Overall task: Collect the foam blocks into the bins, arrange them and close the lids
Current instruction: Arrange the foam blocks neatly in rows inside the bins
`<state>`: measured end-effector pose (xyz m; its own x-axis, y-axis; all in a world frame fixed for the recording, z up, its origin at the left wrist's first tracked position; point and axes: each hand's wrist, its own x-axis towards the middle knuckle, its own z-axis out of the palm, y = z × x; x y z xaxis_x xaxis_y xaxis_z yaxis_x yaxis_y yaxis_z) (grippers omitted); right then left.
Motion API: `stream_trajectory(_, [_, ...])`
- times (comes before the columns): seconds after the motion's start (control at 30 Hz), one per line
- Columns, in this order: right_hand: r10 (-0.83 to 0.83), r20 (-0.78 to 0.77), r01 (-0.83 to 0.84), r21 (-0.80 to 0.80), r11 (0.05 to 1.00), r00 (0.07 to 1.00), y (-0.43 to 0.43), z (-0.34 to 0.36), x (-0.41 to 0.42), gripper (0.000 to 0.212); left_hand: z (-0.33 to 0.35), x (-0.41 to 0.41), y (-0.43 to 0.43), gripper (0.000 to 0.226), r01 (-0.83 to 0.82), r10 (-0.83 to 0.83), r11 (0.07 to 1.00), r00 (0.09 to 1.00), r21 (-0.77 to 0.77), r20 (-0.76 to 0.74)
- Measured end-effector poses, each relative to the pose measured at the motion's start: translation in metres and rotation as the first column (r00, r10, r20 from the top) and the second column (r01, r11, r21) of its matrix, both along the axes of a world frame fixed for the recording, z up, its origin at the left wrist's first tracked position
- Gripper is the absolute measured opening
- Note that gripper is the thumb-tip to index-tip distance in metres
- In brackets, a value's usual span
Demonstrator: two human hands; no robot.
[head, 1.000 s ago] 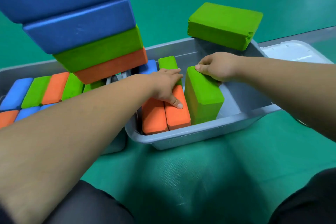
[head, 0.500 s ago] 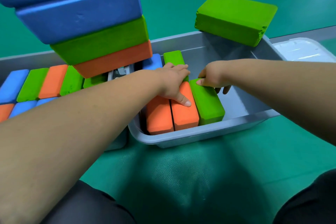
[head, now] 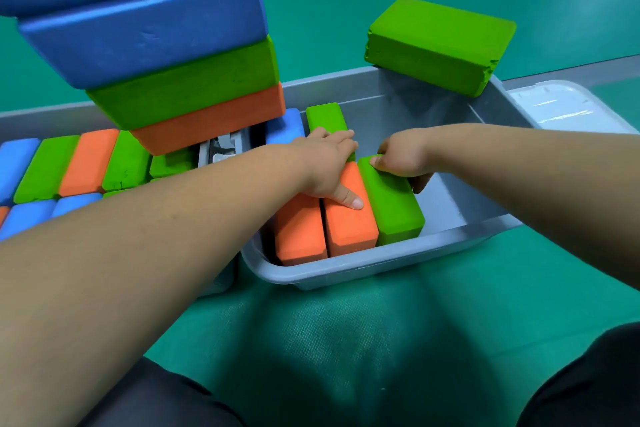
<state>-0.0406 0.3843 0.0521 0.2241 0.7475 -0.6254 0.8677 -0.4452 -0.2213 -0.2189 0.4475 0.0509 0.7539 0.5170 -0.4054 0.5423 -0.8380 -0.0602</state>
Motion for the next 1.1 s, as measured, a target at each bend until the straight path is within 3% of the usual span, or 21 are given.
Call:
stream_trajectory(0.1, [0.093,0.069,-0.095,0.020,0.995,0.993,-0.005,0.001,0.001,0.058,0.003,0.003,-0.002,0.129,0.023,-0.023,1.000,1.000,0.012,-0.007])
stream_trajectory(0.2, [0.216,0.216,-0.239,0.084,0.967,0.952,-0.012,0.001,0.005,0.074,0.007,0.011,-0.004,0.126,-0.007,0.007,1.000,0.999,-0.004,-0.038])
stream_trajectory(0.3, [0.238,0.297,-0.304,0.203,0.931,0.925,-0.016,0.015,0.010,0.066,0.008,0.023,-0.008,0.101,-0.071,0.071,0.997,0.997,-0.010,-0.023])
stream_trajectory(0.43, [0.124,0.425,-0.362,0.543,0.757,0.897,-0.019,0.051,0.025,0.031,0.004,0.035,-0.021,0.076,-0.063,0.060,0.996,0.997,0.060,0.056])
stream_trajectory(0.57, [-0.052,0.583,-0.426,0.649,0.630,0.811,-0.026,0.066,0.047,0.036,0.001,0.041,-0.033,0.083,-0.028,0.024,0.999,0.992,0.030,0.122])
stream_trajectory(0.63, [-0.115,0.650,-0.440,0.623,0.647,0.751,-0.031,0.061,0.063,0.053,0.000,0.043,-0.038,0.090,-0.009,0.006,1.000,0.991,0.022,0.132])
stream_trajectory(0.77, [-0.119,0.731,-0.368,0.469,0.803,0.672,-0.038,0.048,0.095,0.084,0.000,0.043,-0.045,0.110,0.020,-0.018,1.000,0.992,-0.017,0.127])
stream_trajectory(0.93, [-0.078,0.745,-0.389,0.431,0.814,0.662,-0.036,0.045,0.109,0.087,0.003,0.044,-0.052,0.148,0.013,-0.014,0.998,1.000,-0.063,-0.020])
stream_trajectory(1.1, [-0.110,0.715,-0.319,0.437,0.841,0.691,-0.025,0.043,0.107,0.090,0.001,0.048,-0.063,0.153,0.003,-0.005,1.000,0.999,-0.027,-0.050])
